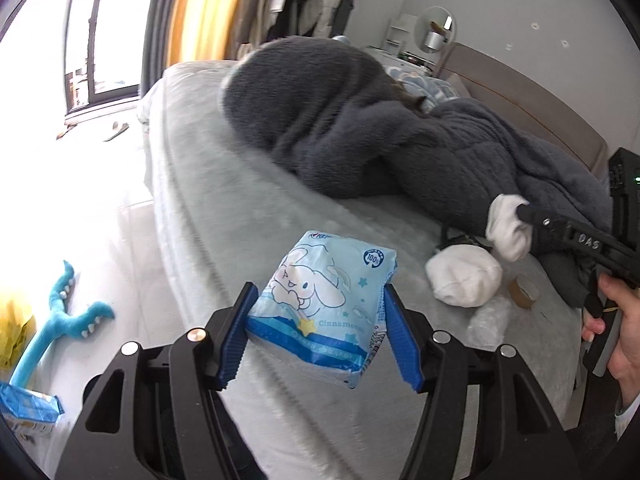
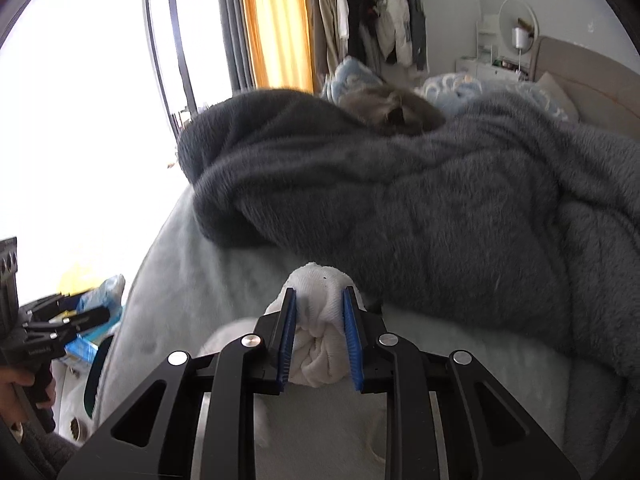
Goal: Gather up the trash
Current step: 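Carry the tissue packet and white sock over the black bin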
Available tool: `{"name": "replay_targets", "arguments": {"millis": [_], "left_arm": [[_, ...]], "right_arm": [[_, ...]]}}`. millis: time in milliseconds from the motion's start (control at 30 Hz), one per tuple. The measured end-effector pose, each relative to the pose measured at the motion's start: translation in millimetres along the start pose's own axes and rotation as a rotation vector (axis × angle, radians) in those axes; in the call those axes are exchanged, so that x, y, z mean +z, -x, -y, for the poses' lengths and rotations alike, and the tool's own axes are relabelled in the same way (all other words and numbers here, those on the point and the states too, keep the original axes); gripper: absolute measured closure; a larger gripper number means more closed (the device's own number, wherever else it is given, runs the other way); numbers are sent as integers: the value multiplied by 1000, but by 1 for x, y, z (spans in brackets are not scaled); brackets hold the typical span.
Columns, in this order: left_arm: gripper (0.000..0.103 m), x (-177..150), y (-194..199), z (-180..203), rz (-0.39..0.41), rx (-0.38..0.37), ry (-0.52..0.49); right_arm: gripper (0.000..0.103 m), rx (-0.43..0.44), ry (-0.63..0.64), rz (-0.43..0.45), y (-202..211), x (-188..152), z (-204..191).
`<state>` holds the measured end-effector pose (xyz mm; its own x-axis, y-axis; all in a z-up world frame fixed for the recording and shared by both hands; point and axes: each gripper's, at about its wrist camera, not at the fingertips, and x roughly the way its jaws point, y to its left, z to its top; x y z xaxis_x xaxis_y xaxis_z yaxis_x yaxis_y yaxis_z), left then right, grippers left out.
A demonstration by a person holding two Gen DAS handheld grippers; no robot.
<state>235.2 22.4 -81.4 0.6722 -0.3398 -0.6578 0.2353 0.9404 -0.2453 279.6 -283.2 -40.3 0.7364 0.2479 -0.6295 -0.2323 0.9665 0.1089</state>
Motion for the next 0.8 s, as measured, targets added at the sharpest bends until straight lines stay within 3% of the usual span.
{"name": "replay_targets", "arguments": {"millis": [300, 800], "left_arm": [[38, -5, 13, -40, -20, 92, 55], [38, -32, 23, -110, -138, 223, 155]], "right_arm": [[80, 69, 53, 75, 3, 14, -52], [80, 234, 151, 3, -35, 11, -159]]}}
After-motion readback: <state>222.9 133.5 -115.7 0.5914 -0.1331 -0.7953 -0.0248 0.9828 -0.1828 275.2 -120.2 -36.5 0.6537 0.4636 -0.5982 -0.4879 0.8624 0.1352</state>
